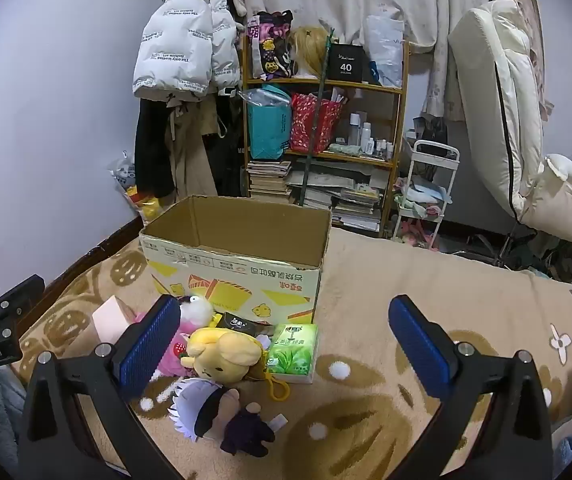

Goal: Organize soft objects

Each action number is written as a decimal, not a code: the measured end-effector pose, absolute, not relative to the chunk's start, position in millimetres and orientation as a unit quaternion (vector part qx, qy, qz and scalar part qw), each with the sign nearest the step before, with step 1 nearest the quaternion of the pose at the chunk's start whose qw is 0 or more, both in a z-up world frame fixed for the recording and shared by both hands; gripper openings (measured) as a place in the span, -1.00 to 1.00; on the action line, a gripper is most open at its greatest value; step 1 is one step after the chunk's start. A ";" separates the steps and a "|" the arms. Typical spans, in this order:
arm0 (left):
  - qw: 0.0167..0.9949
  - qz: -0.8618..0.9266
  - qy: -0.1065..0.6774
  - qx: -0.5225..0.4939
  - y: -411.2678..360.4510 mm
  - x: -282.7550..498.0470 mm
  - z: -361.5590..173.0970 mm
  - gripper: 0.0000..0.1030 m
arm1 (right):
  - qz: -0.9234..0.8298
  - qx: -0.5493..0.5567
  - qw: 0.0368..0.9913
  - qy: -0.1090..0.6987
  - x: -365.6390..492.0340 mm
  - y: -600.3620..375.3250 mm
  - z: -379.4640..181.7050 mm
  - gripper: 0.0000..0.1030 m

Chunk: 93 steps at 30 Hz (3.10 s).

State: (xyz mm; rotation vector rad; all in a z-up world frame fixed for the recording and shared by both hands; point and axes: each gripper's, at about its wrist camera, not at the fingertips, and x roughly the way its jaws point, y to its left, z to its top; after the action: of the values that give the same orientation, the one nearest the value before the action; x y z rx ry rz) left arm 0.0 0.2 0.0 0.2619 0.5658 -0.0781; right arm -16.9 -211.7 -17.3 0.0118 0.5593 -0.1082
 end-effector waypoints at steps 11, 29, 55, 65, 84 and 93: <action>0.950 -0.038 0.281 0.133 -0.1 -0.1 0.0 0.98 | -0.053 0.010 0.959 0.277 -16.9 -212.2 -17.3 1.00; 0.952 -0.030 0.273 0.136 1.7 0.8 -1.9 0.98 | -0.054 0.011 0.960 0.275 -16.6 -212.7 -17.4 1.00; 0.951 -0.029 0.273 0.140 -0.1 -1.7 -2.2 0.98 | -0.054 0.011 0.960 0.276 -16.1 -209.9 -17.2 1.00; 0.951 -0.029 0.273 0.140 0.2 -1.6 -2.4 0.98 | -0.053 0.013 0.959 0.278 -15.4 -214.3 -19.1 1.00; 0.951 -0.029 0.272 0.141 0.0 -1.8 -2.5 0.98 | -0.053 0.014 0.959 0.279 -15.9 -214.9 -19.3 1.00; 0.950 -0.030 0.275 0.143 -1.7 -2.2 -1.4 0.98 | -0.053 0.015 0.959 0.278 -15.8 -216.8 -19.0 1.00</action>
State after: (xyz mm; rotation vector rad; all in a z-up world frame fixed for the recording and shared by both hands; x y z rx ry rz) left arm -2.2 -1.7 -1.4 0.2918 0.5599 -0.0616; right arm -15.8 -216.8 -19.0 0.0302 0.5646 -0.1073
